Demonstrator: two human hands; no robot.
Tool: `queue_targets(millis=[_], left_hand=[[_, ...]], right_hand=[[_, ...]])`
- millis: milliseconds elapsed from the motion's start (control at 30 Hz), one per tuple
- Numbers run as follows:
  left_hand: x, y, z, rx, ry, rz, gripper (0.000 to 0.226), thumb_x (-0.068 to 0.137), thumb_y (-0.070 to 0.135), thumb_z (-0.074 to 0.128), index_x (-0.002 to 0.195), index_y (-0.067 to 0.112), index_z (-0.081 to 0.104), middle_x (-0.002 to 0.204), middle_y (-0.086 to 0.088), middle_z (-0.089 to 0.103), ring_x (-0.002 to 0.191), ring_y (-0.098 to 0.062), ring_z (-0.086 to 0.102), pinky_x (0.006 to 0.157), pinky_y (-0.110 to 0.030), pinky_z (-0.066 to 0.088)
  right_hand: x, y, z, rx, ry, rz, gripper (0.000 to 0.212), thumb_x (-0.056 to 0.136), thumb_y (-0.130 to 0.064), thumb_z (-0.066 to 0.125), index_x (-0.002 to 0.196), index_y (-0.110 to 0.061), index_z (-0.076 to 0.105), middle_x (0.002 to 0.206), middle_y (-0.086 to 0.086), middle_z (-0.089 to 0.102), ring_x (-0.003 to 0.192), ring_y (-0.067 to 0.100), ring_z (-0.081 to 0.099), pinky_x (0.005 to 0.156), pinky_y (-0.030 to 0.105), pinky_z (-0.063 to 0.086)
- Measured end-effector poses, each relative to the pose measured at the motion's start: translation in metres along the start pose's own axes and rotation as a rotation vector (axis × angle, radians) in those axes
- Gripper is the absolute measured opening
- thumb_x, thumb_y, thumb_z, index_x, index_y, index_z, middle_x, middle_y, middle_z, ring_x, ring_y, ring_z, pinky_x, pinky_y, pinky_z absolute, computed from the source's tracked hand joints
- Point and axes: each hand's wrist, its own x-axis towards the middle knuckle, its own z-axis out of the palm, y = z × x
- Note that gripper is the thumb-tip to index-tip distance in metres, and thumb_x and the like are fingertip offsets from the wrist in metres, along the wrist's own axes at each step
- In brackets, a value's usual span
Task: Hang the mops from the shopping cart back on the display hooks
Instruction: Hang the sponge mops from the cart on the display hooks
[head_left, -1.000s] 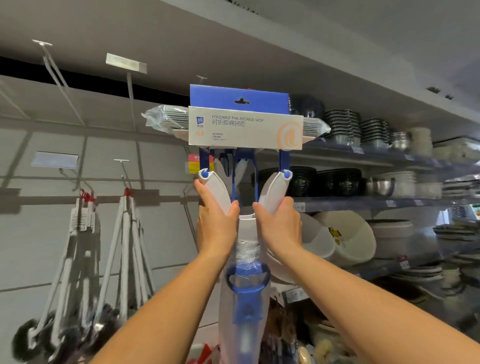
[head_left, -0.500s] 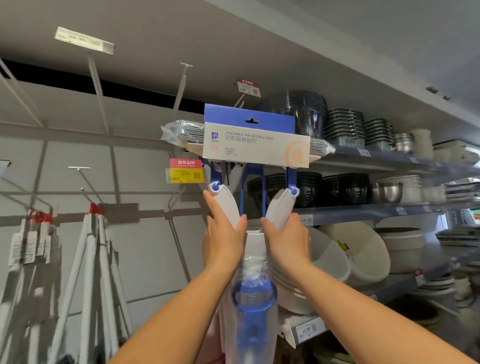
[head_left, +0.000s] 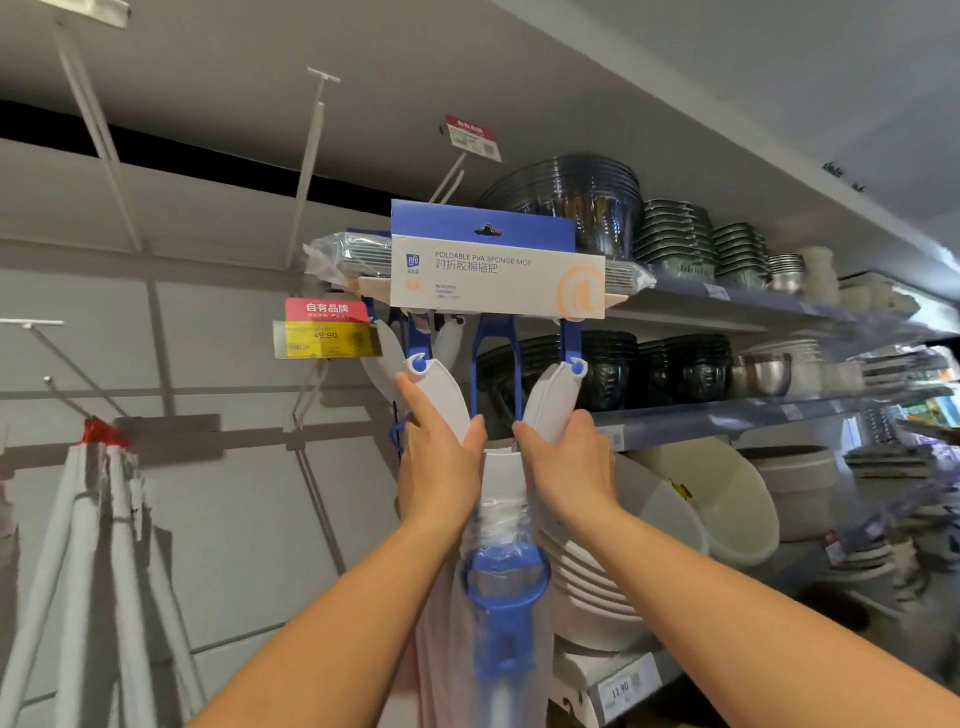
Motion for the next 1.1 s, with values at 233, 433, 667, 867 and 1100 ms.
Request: queue_targets(millis=[233,433,667,867,1100], left_hand=[[0.052,0.000,0.023,-0.002,0.071,0.014,0.089,0.098,0.037,0.048,0.150,0.018,-0.021,0.146,-0.019,0.036,0.125,-0.039,0.045,0.094,-0.046,0.040],[0.100,0.010,0.037,-0.001,0.165,0.045,0.086,0.098,0.037,0.047,0.151,0.018,-0.019,0.150,-0.016,0.032,0.127,-0.035,0.044,0.095,-0.043,0.039],[0.139,0.015,0.053,0.067,0.304,0.096,0.086,0.097,0.039,0.049,0.151,0.020,-0.015,0.144,-0.018,0.040,0.122,-0.038,0.047,0.093,-0.045,0.041],[0.165,0.012,0.055,0.075,0.356,0.123,0.088,0.096,0.037,0.050,0.151,0.020,-0.017,0.144,-0.018,0.039,0.122,-0.037,0.047,0.093,-0.045,0.041],[0.194,0.007,0.053,0.103,0.339,0.135,0.089,0.096,0.038,0.051,0.151,0.020,-0.017,0.144,-0.018,0.039,0.123,-0.037,0.045,0.095,-0.046,0.040]], right_hand=[[0.060,-0.002,0.025,0.025,0.005,-0.069,0.054,0.084,-0.046,0.065,0.118,-0.006,0.049,0.118,0.014,0.060,0.106,0.032,0.058,0.084,0.044,0.051],[0.115,-0.013,0.045,0.129,-0.010,-0.102,0.054,0.082,-0.047,0.066,0.118,-0.008,0.051,0.119,0.012,0.061,0.105,0.031,0.060,0.084,0.045,0.053],[0.165,-0.021,0.059,0.230,-0.045,-0.186,0.055,0.084,-0.047,0.065,0.121,-0.008,0.051,0.118,0.011,0.061,0.103,0.029,0.060,0.073,0.034,0.047],[0.188,-0.031,0.077,0.282,-0.069,-0.225,0.055,0.084,-0.045,0.066,0.122,-0.009,0.050,0.120,0.011,0.060,0.104,0.028,0.061,0.072,0.034,0.048],[0.203,-0.041,0.094,0.342,-0.084,-0.213,0.053,0.085,-0.044,0.065,0.123,-0.010,0.048,0.120,0.012,0.059,0.104,0.029,0.060,0.073,0.035,0.049]])
